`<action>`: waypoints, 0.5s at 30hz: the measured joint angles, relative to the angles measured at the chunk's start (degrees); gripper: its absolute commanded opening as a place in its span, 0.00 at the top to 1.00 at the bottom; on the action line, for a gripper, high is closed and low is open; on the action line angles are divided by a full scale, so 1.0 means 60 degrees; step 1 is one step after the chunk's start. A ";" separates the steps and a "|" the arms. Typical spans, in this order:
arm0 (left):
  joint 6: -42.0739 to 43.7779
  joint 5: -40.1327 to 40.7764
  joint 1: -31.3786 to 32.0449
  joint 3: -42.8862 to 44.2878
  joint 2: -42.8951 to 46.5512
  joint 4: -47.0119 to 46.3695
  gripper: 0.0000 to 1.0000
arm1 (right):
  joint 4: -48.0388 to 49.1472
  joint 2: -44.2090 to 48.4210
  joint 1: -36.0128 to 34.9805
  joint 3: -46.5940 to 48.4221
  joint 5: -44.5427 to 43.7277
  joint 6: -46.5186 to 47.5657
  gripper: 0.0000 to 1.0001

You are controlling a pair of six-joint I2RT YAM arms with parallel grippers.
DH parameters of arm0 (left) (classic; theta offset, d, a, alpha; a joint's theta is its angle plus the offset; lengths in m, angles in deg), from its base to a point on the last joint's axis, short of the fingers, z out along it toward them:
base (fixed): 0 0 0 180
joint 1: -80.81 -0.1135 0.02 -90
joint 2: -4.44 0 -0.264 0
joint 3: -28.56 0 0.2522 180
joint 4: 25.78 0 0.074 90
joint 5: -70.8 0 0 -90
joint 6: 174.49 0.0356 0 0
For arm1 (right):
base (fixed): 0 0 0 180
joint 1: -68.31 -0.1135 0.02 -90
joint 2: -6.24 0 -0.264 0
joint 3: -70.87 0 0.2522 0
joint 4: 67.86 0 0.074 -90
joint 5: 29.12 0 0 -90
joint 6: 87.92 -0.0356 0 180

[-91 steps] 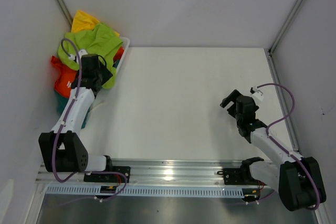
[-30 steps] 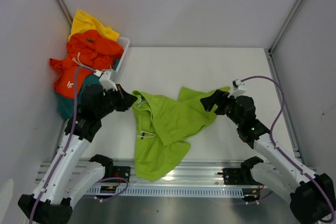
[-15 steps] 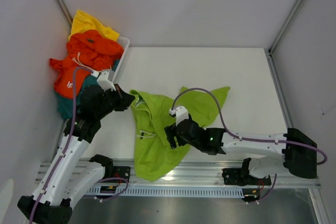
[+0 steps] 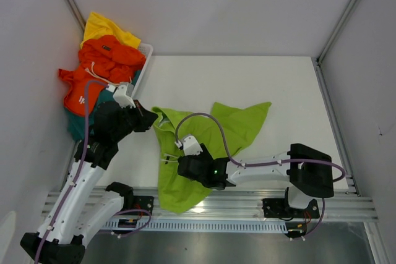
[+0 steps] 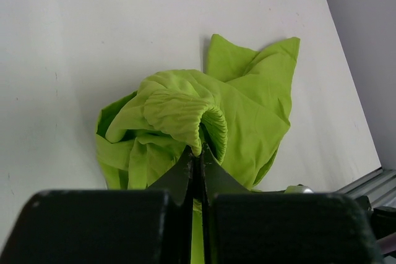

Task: Fold and stack the shorts
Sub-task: Move the shorts to the center of the board, then flatten the shorts out

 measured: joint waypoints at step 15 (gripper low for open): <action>0.0004 -0.0015 0.0000 -0.0025 0.0040 0.0102 1.00 | -0.1122 -0.0069 0.1253 0.0517 -0.1399 0.0222 1.00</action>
